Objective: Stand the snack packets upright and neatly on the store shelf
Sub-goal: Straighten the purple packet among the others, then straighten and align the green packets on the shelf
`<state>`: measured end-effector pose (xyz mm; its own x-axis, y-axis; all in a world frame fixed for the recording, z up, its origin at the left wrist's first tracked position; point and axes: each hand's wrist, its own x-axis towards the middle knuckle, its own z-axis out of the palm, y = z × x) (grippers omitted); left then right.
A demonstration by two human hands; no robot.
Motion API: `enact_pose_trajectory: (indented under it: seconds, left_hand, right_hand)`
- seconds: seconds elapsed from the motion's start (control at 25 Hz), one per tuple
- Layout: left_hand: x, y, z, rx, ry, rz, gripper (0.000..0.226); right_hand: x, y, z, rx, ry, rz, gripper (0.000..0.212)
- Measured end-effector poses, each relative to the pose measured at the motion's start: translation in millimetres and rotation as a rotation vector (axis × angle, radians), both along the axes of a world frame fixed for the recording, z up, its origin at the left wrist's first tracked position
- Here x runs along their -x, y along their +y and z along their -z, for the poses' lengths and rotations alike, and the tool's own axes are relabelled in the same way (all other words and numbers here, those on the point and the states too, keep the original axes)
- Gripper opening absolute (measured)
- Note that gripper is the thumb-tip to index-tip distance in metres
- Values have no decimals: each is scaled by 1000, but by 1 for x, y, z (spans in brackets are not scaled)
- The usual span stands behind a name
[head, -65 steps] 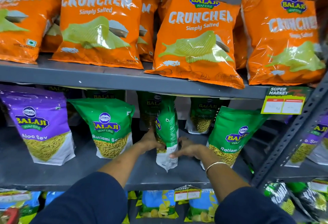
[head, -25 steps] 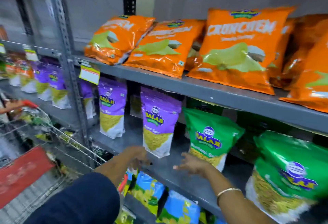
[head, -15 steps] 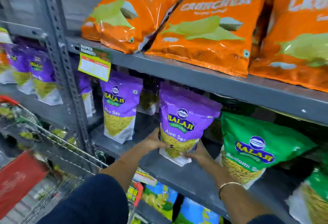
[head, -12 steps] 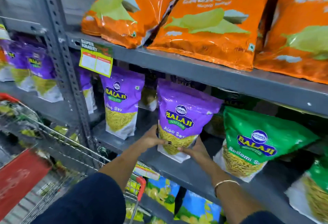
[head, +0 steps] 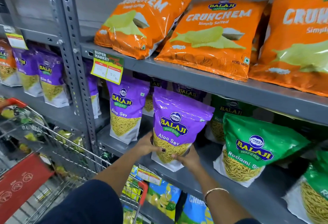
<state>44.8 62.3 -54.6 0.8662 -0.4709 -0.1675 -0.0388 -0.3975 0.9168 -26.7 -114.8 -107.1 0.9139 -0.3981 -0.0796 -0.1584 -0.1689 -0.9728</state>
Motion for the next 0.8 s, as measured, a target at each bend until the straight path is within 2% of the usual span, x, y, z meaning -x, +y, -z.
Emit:
enact_pose_trajectory:
  seconds: [0.16,0.44,0.52,0.6,0.64,0.68,0.76,0.8]
  left_hand:
    - [-1,0,-1,-69,-25,-31,76]
    - [1,-1,-4,-52,-4,-48,72]
    - [2,1,-4,-11,5,-36,77]
    - [7,5,6,42,-1,-67,95]
    - [12,9,13,-10,-88,-145,102]
    - [21,11,24,-105,-250,-258,99]
    - [55,5,48,-259,-679,-385,77]
    - [77,-9,53,-253,-830,-332,68]
  right_hand:
    - [1,7,-10,-31,-4,0,110]
    - [-4,10,-15,-48,40,-25,103]
    - [-3,10,-16,-66,51,-41,102]
    - [5,6,-14,-78,70,-35,95]
    - [15,2,-10,-57,106,7,88]
    - [27,-6,-6,-25,141,68,75]
    - [58,-34,8,65,261,226,37]
    - [77,-53,13,107,352,311,26]
